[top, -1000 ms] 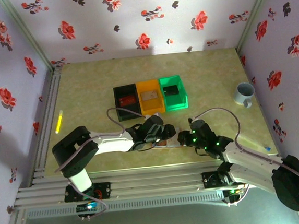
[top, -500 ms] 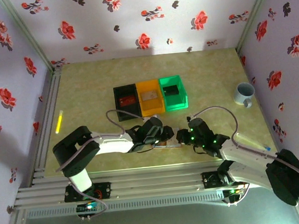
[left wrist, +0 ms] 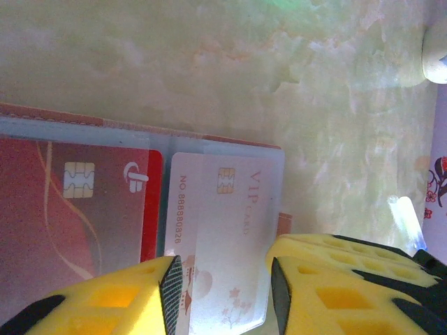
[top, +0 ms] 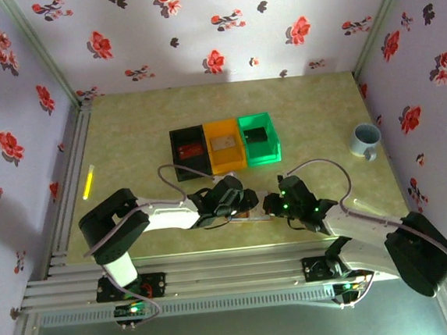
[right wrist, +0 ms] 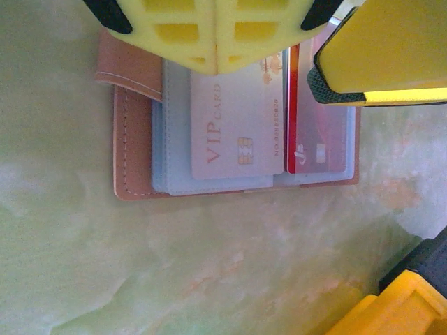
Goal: Take the credit cards out of the card holder
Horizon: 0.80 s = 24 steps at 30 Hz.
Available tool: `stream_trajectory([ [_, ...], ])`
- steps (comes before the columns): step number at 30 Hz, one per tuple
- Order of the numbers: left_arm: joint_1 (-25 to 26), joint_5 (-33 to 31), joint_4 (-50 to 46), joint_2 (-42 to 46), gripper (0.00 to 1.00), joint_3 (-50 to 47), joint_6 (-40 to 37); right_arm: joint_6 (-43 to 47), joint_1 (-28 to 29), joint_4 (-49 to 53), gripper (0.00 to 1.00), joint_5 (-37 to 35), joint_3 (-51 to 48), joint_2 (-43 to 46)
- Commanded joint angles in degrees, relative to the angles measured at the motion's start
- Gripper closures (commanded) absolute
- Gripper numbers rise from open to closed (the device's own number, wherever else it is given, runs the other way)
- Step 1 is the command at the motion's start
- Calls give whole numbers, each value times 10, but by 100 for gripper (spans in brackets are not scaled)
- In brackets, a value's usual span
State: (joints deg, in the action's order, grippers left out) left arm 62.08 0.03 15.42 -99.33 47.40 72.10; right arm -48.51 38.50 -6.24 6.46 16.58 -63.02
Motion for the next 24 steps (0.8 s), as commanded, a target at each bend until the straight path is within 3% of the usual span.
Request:
stream_trajectory([
  [1, -2, -14, -1, -10, 60, -9, 3, 4, -5, -18, 95, 6, 18, -8],
  [24, -8, -14, 7, -31, 64, -17, 4, 0, -7, -36, 96, 3, -6, -19],
])
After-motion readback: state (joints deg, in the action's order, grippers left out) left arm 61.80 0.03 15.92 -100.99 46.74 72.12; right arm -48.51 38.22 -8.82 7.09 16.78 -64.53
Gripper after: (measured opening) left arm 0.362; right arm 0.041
